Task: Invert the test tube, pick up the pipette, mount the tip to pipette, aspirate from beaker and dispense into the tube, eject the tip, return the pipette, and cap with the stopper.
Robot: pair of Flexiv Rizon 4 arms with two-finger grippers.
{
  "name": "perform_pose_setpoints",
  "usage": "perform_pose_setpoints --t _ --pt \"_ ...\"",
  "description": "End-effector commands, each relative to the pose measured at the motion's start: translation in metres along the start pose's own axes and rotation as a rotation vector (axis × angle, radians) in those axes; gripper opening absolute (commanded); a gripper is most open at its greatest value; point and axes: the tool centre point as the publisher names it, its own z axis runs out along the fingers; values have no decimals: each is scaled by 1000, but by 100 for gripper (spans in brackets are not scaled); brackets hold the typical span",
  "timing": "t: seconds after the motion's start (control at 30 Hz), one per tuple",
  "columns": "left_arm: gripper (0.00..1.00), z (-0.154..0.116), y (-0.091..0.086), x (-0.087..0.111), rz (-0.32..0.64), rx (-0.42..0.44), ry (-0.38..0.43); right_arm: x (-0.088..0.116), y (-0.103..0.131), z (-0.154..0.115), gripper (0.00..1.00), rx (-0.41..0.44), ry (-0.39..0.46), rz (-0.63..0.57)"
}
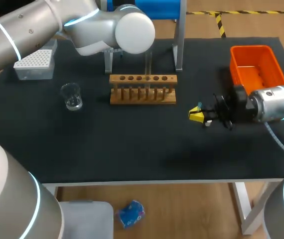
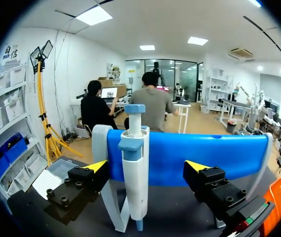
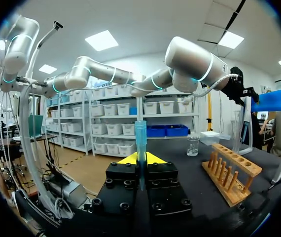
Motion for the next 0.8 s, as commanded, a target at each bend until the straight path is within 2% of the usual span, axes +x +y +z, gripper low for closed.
perform_pose_setpoints --t 0.03,0.07,0.17,0.27,0.3,0.4,0.47,0.53,0.57,0.6,0.63,0.8 --pt "97 2 1 -1 0 2 1 1 0 -1 0 0 -1 -1" --pt "95 2 0 -2 -1 2 0 1 0 -1 0 0 -1 -1" --pt "80 2 0 -3 0 5 2 1 0 -1 0 0 -1 -1" --pt "49 2 0 -5 0 7 2 1 0 -1 0 0 -1 -1" --pt "47 2 0 -5 -1 7 2 1 0 -1 0 0 -1 -1" --pt "31 1 1 -6 -3 5 0 1 0 -1 0 0 -1 -1" --pt "29 1 1 -7 -5 4 -1 1 0 -1 0 0 -1 -1" --pt "15 1 2 -8 -8 1 -3 1 0 -1 0 0 -1 -1" --pt "13 1 3 -8 -9 0 -3 1 0 -1 0 0 -1 -1" --pt "4 1 3 -8 -10 0 -3 1 0 -1 0 0 -1 -1" --pt "0 0 4 -8 -11 -1 -4 1 0 -1 0 0 -1 -1" --pt "0 0 5 -10 -14 -3 -6 1 0 -1 0 0 -1 -1"
